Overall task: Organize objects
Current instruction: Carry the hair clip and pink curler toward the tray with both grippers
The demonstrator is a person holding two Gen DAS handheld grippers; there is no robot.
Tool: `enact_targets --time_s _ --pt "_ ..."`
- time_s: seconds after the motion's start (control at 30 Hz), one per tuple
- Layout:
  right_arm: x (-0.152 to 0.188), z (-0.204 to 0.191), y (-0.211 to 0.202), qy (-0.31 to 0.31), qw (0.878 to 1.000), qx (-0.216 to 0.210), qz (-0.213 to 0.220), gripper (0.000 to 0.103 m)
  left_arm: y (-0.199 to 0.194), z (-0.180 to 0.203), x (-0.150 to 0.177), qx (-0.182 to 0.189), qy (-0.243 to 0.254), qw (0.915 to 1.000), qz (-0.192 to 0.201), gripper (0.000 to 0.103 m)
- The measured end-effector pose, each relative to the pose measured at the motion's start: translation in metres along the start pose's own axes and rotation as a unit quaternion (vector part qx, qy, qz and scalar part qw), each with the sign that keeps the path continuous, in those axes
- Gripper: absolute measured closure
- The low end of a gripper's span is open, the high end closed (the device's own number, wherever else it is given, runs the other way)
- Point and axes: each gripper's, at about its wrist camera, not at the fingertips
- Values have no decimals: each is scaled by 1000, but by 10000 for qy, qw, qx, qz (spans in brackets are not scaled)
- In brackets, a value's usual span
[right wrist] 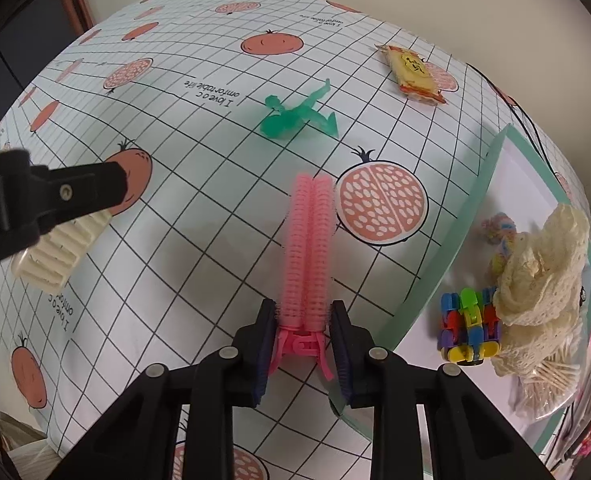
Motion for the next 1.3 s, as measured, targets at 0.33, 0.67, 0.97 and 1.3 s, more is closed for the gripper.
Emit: enact_targets --time_s 0.33,0.67,0.97,1.3 --pt "3 1 -24 102 9984 -421 372 74 -4 -3 -2 53 -6 9999 99 45" --pt "7 36 -61 593 9909 -709 982 74 -13 6 -1 223 113 9990 375 45" --pt "21 71 -85 921 9870 -622 1161 74 -23 31 9 383 581 9954 654 45" --pt "40 111 -106 1312 9809 -601 1307 74 -32 95 42 368 1782 9785 972 45"
Point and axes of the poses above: each gripper's, at about its wrist camera, not at the fingertips, and y roughly the way its jaws point, z to its right, x to its underside, and after that the axes turned 9 degrees about -z, right-handed
